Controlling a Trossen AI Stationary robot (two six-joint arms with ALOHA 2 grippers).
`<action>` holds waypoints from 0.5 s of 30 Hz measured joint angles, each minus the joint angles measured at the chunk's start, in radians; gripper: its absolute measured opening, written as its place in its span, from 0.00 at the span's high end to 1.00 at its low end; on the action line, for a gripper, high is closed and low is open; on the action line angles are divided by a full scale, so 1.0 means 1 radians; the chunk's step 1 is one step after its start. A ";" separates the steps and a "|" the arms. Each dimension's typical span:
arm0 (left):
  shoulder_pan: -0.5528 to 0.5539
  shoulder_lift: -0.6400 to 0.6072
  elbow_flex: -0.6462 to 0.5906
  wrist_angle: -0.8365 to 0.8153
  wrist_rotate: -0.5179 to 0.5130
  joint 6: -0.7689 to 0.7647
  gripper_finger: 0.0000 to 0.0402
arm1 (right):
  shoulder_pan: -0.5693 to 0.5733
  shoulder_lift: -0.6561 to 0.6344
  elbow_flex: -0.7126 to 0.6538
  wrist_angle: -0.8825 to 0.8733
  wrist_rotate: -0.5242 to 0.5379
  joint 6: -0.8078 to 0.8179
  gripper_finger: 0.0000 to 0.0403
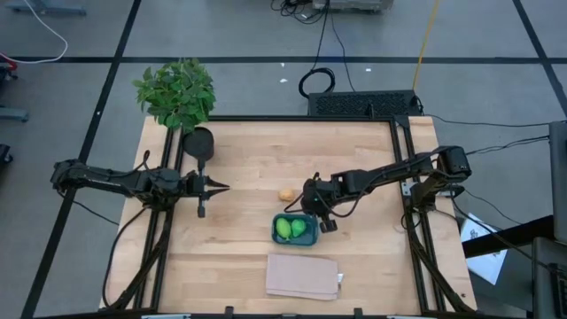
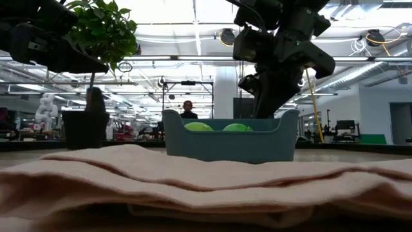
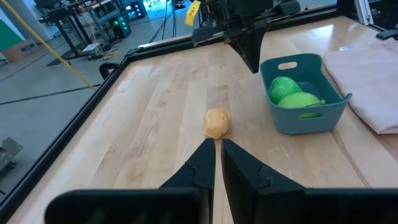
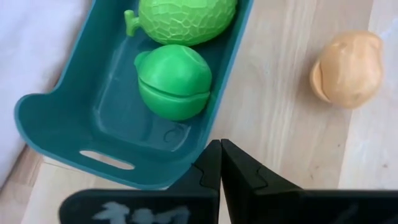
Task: Pick and placing Produce into tupperware
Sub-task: Adjust the blue bin, then put the brown potato into the blue bin
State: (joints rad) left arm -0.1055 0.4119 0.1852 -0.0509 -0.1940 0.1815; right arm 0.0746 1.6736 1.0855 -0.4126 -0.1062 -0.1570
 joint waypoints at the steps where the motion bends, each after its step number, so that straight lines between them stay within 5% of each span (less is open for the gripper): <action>1: 0.000 0.000 0.000 0.000 0.000 0.000 0.92 | 0.000 0.000 0.000 0.000 0.000 0.000 1.00; 15: 0.000 0.000 0.000 0.000 0.000 -0.003 0.92 | -0.008 -0.003 0.000 0.012 0.057 -0.024 1.00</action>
State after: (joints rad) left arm -0.1055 0.4122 0.1852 -0.0509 -0.1937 0.1787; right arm 0.0662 1.6702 1.0855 -0.4008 -0.0490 -0.1807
